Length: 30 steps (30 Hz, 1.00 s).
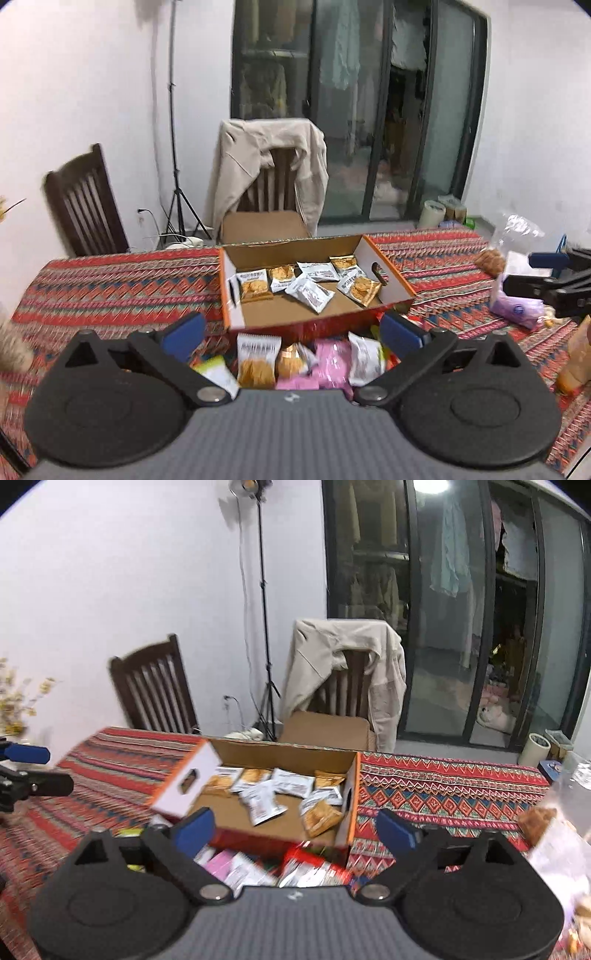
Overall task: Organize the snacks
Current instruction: 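Withdraw both tools from the box toward the remaining snacks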
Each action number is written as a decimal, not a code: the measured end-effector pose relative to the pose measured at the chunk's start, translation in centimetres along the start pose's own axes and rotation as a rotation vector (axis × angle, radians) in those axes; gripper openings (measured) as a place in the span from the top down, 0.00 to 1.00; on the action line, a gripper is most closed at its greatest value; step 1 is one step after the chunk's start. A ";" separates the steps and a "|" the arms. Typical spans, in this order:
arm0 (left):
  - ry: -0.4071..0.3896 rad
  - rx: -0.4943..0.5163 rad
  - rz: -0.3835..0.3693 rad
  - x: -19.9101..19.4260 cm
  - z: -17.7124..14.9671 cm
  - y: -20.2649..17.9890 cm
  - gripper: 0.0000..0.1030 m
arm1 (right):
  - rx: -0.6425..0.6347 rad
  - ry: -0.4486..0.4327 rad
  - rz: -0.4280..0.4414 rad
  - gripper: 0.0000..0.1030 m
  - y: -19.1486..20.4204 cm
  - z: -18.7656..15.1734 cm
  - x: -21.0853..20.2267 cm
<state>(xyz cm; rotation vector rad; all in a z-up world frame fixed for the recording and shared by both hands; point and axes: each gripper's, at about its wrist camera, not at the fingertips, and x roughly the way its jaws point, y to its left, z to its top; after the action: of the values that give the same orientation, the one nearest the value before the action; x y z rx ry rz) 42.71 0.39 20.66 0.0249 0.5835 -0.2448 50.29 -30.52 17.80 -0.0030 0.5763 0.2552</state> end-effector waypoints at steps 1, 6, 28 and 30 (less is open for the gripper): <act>-0.017 -0.014 -0.008 -1.7 -1.2 0.1 0.00 | 0.004 -0.015 0.003 0.01 0.5 -0.7 -1.9; -0.091 -0.090 -0.007 -8.2 -8.8 0.9 0.00 | -0.026 -0.078 0.065 0.00 2.5 -6.0 -10.0; -0.074 -0.213 0.121 -12.4 -28.0 4.3 0.00 | 0.066 -0.061 0.008 0.00 10.0 -30.9 -14.0; -0.074 -0.224 0.112 -12.0 -27.7 4.7 0.00 | 0.051 -0.060 0.002 0.00 10.3 -30.5 -13.6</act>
<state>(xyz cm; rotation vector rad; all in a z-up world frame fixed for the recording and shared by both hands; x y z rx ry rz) 19.13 10.18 3.88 -0.1672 0.5310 -0.0698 20.40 -26.09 0.19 0.0540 0.5233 0.2416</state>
